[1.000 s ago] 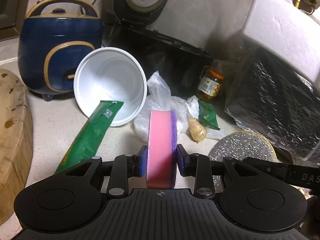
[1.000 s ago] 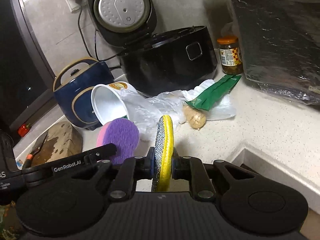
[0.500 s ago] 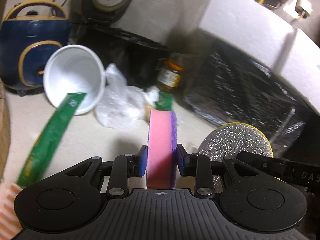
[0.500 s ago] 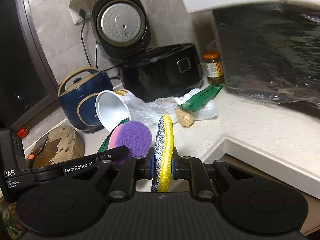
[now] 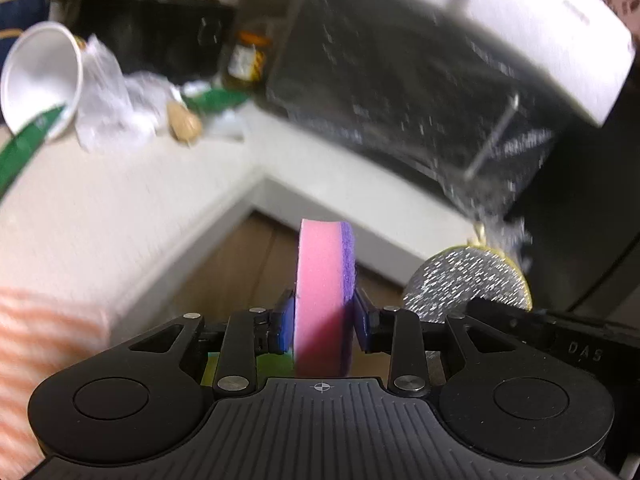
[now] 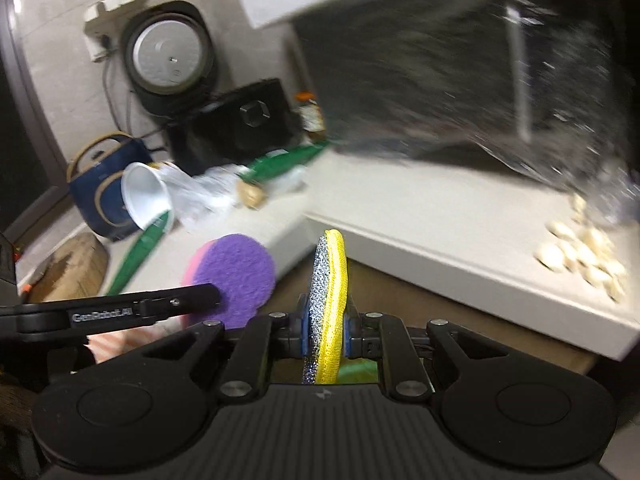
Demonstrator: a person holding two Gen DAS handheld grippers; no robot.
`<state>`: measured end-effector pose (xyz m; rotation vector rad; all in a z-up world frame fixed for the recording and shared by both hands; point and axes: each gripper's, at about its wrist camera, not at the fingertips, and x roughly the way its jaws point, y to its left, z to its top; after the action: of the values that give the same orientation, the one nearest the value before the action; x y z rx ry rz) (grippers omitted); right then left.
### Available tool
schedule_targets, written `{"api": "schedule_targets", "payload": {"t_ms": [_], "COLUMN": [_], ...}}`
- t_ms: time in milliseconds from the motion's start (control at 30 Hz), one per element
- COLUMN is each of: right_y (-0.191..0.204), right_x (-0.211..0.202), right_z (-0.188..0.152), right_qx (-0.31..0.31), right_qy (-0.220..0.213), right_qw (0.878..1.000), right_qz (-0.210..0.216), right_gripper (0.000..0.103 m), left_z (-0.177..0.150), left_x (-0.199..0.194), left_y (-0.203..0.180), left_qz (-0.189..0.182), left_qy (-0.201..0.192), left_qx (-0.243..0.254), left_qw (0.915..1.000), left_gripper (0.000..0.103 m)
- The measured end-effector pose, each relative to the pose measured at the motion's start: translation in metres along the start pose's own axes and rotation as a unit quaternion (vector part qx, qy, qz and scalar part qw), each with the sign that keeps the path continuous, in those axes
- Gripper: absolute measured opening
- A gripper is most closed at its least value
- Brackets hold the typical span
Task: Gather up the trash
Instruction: 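Drop the sponge into the bin with the left tool while the right tool holds the pad, then open the right tool over the bin to drop the scrubber pad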
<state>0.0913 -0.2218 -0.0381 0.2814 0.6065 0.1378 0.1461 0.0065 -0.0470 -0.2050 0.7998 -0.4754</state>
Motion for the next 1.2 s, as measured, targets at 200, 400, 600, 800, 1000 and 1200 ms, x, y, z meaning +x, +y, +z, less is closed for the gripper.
{"api": "schedule_targets", "payload": {"t_ms": [200, 400, 600, 800, 1000, 1200], "right_y": [-0.047, -0.083, -0.085, -0.083, -0.078, -0.066], "right_x": [-0.008, 0.000, 0.017, 0.032, 0.043, 0.098], "right_z": [-0.028, -0.057, -0.093, -0.123, -0.136, -0.134], "right_qx": [0.012, 0.056, 0.071, 0.078, 0.060, 0.057], "right_qy": [0.017, 0.053, 0.092, 0.116, 0.145, 0.184], "right_qw": [0.999, 0.996, 0.990, 0.985, 0.981, 0.979], "right_qz": [-0.030, -0.054, -0.077, -0.105, -0.119, -0.068], "right_gripper": [0.014, 0.014, 0.014, 0.014, 0.014, 0.014], "left_z": [-0.042, -0.102, -0.153, -0.182, -0.171, -0.152], "left_x": [0.048, 0.130, 0.224, 0.280, 0.231, 0.143], "left_y": [0.003, 0.029, 0.065, 0.101, 0.112, 0.094], "left_qz": [0.014, 0.031, 0.063, 0.112, 0.112, 0.062], "left_qy": [0.091, 0.186, 0.207, 0.231, 0.196, 0.154], "left_qx": [-0.035, -0.075, -0.102, -0.080, -0.124, -0.133], "left_qw": [0.9952, 0.9791, 0.9709, 0.9632, 0.9663, 0.9772], "left_gripper": [0.035, 0.035, 0.035, 0.035, 0.035, 0.035]}}
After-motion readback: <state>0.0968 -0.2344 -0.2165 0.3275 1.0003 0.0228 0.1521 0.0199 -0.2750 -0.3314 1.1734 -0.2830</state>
